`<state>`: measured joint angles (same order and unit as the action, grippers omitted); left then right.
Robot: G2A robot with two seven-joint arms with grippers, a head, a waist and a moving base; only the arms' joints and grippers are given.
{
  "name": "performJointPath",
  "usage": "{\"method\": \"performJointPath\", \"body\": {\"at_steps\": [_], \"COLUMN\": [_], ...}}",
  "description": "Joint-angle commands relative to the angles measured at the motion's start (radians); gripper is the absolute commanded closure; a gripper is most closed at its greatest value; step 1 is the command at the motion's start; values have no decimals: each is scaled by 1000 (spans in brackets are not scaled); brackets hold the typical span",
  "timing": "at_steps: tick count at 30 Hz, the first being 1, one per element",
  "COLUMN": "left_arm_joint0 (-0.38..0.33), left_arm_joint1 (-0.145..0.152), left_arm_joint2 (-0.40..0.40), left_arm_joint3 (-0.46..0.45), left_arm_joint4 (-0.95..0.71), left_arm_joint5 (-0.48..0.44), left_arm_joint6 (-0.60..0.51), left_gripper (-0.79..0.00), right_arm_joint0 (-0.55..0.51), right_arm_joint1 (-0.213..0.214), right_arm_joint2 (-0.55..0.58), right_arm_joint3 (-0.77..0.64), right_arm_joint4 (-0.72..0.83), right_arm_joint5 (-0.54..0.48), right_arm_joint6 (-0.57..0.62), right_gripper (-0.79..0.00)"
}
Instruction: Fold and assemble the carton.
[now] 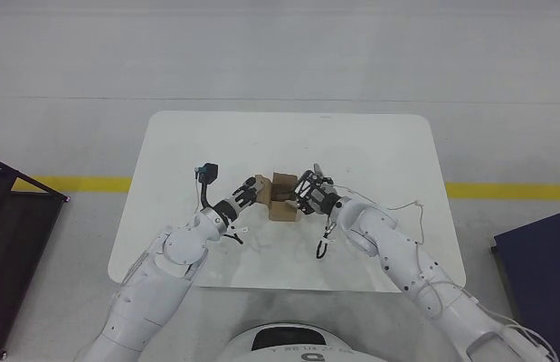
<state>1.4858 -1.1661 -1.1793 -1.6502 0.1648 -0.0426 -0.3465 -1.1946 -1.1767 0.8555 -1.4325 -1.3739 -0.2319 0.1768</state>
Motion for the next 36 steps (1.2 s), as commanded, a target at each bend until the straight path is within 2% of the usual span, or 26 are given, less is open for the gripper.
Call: {"method": "performJointPath", "body": {"at_steps": [1,5,10,22,29,36], "left_arm_joint0": [-3,-9,-14,-19,-20,-25], "left_arm_joint1": [-1,-3,-5,-9,-12,-13], "left_arm_joint2": [1,2,6,10,6,6], "left_arm_joint3": [3,4,6,10,12,16], "left_arm_joint4": [1,-2,-9,-8,-22,-16], "left_arm_joint5": [3,7,10,14,31,33], "left_arm_joint6": [1,2,-1,-3,-5,-17], "left_gripper": [0,0,0,0,0,0], "right_arm_joint0": [-7,-25,1,196,195,184], "right_arm_joint1": [2,12,13,-65,-77,-86], "right_arm_joint2": [29,113,164,-13,-47,-68], "right_arm_joint3": [-13,-46,-33,224,253,271], "right_arm_joint4": [40,109,140,150,116,66], "right_arm_joint5": [0,14,24,12,-56,-56], "right_arm_joint6": [-34,-82,-44,-3,-55,-63], "right_gripper": [-785,-785,-785,-785,-785,-785]}}
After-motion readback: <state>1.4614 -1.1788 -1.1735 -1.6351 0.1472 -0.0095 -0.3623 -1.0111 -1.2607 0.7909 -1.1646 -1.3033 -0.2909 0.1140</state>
